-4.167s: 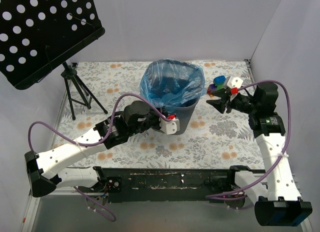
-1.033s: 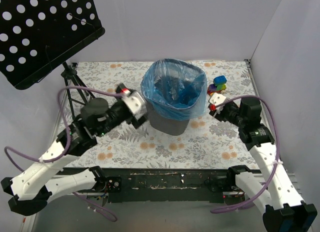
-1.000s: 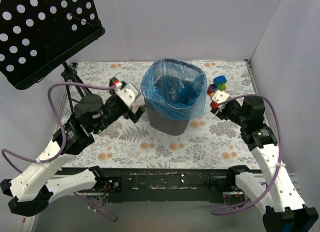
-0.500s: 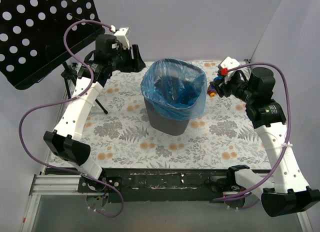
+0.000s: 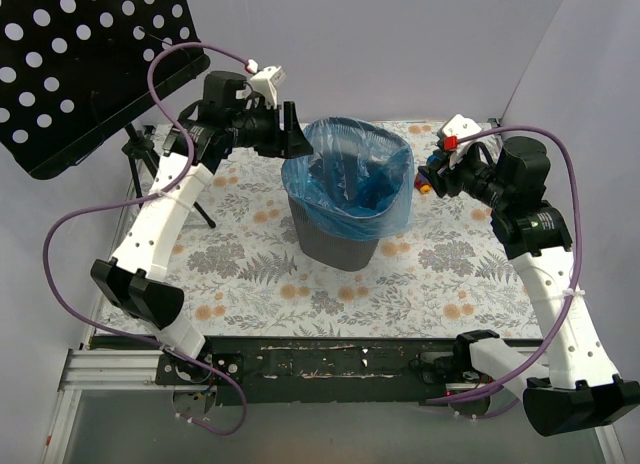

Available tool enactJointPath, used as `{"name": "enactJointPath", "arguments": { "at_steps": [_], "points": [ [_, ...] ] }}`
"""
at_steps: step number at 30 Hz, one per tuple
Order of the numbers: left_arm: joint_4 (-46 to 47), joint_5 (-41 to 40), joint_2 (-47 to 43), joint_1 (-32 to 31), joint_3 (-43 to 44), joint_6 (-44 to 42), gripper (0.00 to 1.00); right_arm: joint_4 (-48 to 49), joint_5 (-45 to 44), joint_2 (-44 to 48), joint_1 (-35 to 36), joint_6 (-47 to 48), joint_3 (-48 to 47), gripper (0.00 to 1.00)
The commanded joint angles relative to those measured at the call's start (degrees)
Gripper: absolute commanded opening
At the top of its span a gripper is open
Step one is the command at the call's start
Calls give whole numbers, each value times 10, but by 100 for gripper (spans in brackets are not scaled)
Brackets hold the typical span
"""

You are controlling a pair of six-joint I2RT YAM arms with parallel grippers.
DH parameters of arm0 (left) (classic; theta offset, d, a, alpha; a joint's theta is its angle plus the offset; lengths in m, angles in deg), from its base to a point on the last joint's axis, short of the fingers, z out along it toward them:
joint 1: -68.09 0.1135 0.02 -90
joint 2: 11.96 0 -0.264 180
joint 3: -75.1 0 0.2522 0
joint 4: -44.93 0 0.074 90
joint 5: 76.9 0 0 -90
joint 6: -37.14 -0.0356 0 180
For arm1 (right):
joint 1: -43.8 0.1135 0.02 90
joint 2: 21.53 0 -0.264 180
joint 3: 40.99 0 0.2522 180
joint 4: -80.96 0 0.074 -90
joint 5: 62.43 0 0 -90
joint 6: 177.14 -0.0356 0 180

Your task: Put the trash bags into the trash bin

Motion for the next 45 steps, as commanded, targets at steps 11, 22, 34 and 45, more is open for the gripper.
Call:
{"name": "enactJointPath", "arguments": {
  "at_steps": [11, 22, 34, 45],
  "points": [
    [-59, -105, 45, -62, 40, -46, 42, 27, -15, 23, 2, 8, 25, 53],
    [-67, -130, 44, -62, 111, -104, 0, 29, 19, -3, 2, 9, -18, 52],
    [-41, -135, -44, 11, 3, -89, 58, 42, 234, -180, 101, -216, -177, 60],
    [-74, -90, -31, 11, -3, -83, 54, 33, 104, -319, 203, -201, -225, 42]
  ]
}}
